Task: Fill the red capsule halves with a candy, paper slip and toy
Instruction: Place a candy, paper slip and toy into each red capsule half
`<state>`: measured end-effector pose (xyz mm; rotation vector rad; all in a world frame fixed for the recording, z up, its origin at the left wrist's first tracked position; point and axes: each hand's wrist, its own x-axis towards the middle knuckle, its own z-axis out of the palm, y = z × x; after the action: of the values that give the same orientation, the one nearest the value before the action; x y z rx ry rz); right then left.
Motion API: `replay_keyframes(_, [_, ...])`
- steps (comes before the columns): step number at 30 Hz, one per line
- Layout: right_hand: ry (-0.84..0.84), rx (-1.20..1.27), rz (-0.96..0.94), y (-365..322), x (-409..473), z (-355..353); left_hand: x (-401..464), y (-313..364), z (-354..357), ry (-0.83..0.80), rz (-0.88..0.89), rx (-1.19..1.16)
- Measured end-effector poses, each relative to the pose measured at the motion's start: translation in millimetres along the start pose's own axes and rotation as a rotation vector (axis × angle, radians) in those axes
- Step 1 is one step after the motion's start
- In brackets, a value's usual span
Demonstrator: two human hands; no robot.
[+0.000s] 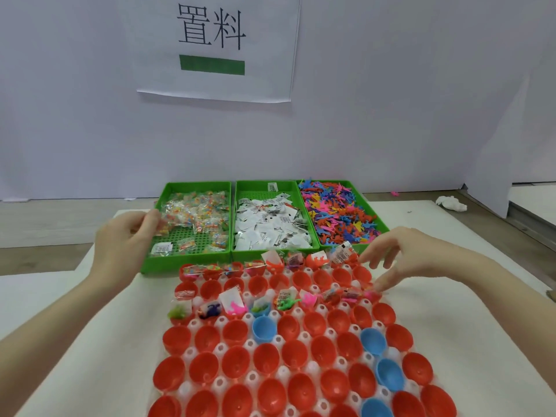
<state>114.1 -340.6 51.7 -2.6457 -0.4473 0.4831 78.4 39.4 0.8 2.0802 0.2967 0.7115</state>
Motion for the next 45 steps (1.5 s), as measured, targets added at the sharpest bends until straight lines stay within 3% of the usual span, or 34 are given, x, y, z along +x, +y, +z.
replay_keyframes(3, [0.091, 0.235, -0.008, 5.7, 6.5, -11.8, 13.8, -15.1, 0.4, -0.150, -0.025, 0.163])
replay_keyframes(5, [0.256, 0.363, 0.020, 10.0, 23.7, -13.8, 19.0, -18.3, 4.7, -0.235, -0.022, 0.289])
replay_keyframes(8, [0.461, 0.244, 0.144, 17.9, 60.3, -5.4, 23.4, -17.6, 18.6, -0.312, 0.016, 0.595])
replay_keyframes(13, [0.315, 0.007, 0.188, 22.7, 93.2, 10.4, 31.1, -15.7, 45.1, -0.433, 0.003, 0.872])
replay_keyframes(16, [0.316, -0.111, 0.179, 21.6, 100.5, 13.0, 32.1, -19.6, 48.8, -0.434, -0.053, 0.820])
replay_keyframes(19, [0.388, -0.075, 0.182, 23.4, 101.0, 10.6, 31.8, -22.9, 48.3, -0.419, -0.071, 0.772])
replay_keyframes(23, [0.441, -0.185, 0.197, 25.1, 99.7, 9.3, 29.0, -22.8, 49.0, -0.380, -0.050, 0.503])
replay_keyframes(25, [0.547, -0.274, 0.204, 25.9, 98.6, 11.7, 26.6, -22.6, 49.9, -0.335, -0.001, 0.470])
replay_keyframes(28, [0.727, -0.165, 0.180, 26.3, 100.3, 14.9, 22.9, -24.0, 50.0, -0.227, 0.065, 0.436])
replay_keyframes(30, [0.697, -0.135, 0.172, 24.9, 103.8, 16.6, 21.1, -25.9, 50.2, -0.160, 0.083, 0.388])
replay_keyframes(35, [0.358, -0.126, 0.214, 21.4, 104.9, 14.9, 18.7, -27.6, 52.0, -0.124, 0.081, 0.321])
replay_keyframes(41, [0.403, 0.019, 0.208, 19.1, 106.4, 16.7, 19.9, -28.8, 51.4, -0.159, 0.052, 0.285])
replay_keyframes(45, [0.608, -0.027, 0.154, 18.6, 107.5, 16.8, 19.3, -31.1, 53.3, -0.138, 0.078, 0.276])
